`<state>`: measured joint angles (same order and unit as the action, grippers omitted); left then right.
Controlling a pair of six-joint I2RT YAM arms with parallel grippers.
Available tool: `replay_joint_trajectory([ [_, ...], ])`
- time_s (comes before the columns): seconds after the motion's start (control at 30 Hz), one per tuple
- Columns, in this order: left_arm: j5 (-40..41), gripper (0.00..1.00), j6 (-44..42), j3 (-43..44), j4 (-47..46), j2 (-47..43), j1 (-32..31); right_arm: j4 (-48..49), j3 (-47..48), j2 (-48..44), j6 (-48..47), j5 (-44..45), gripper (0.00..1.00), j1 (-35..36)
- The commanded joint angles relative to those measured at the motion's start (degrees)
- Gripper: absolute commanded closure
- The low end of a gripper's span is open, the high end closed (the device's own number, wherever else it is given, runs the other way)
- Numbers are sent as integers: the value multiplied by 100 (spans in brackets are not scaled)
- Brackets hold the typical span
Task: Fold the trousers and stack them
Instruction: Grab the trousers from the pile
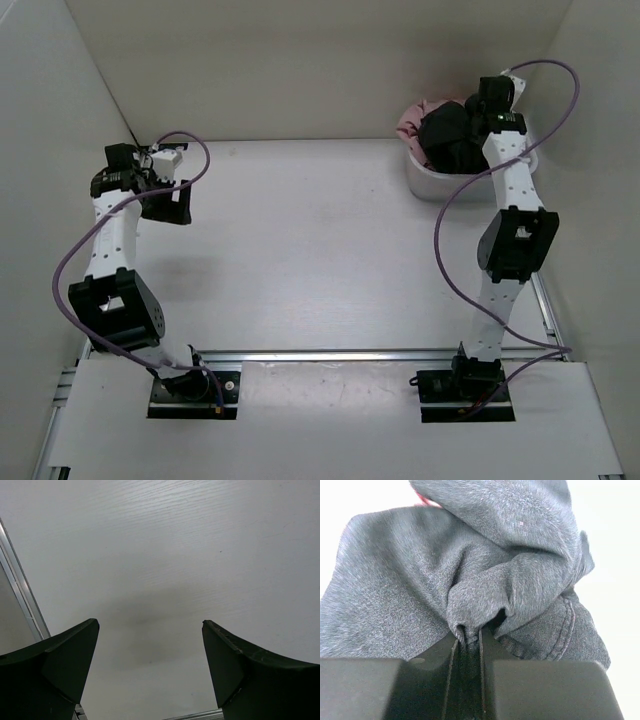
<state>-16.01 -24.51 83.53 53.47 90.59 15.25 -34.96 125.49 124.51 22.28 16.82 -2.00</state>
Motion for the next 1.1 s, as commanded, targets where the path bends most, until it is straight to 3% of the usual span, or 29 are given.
replay_joint_trajectory([
  [0.0, 54, 5, 61, -134, -56, -699, -101, 410, 28, -1770, -950, 1154, 100, 454],
  [0.03, 106, 5, 61, -135, -4, -970, -101, 576, -24, -2399, -1389, 1870, 100, 794],
  [0.17, 168, 5, 61, -135, 119, -1437, -101, 1061, -77, -3317, -2384, 2361, 100, 1298],
  [0.27, 221, 4, 61, -135, 172, -1877, -101, 1324, 2, -3871, -2562, 2274, 100, 1649],
  [0.4, 396, 1, 113, -83, 383, -2439, -101, 1387, 54, -4407, -2782, 1362, 100, 2808],
  [0.5, 703, 0, 61, -82, 497, -2835, -101, 1185, -138, -4462, -1856, 493, 100, 3449],
  [0.57, 853, 0, 8, 23, 567, -3020, -101, 1105, -804, -4409, -1125, 183, 100, 3618],
  [0.63, 1073, 0, 8, 84, 647, -3099, -101, 1105, -1454, -4356, -428, 181, 100, 3846],
  [0.77, 1319, 0, -238, 85, 752, -3319, -101, 1192, -2975, -4075, -49, 252, 99, 4750],
  [0.83, 1320, 0, -352, -81, 752, -3319, -101, 1176, -3574, -3786, 169, -98, 57, 4936],
  [0.9, 1320, 0, -405, -284, 752, -3372, -101, 913, -3681, -3434, 223, -712, 26, 4990],
  [1.0, 1040, 0, -607, -651, 805, -3372, -101, 684, -3978, -3494, 329, -488, 13, 5174],
  [1.07, 724, 3, -826, -811, 805, -3311, -101, 771, -4547, -3914, 469, -224, 10, 5175],
])
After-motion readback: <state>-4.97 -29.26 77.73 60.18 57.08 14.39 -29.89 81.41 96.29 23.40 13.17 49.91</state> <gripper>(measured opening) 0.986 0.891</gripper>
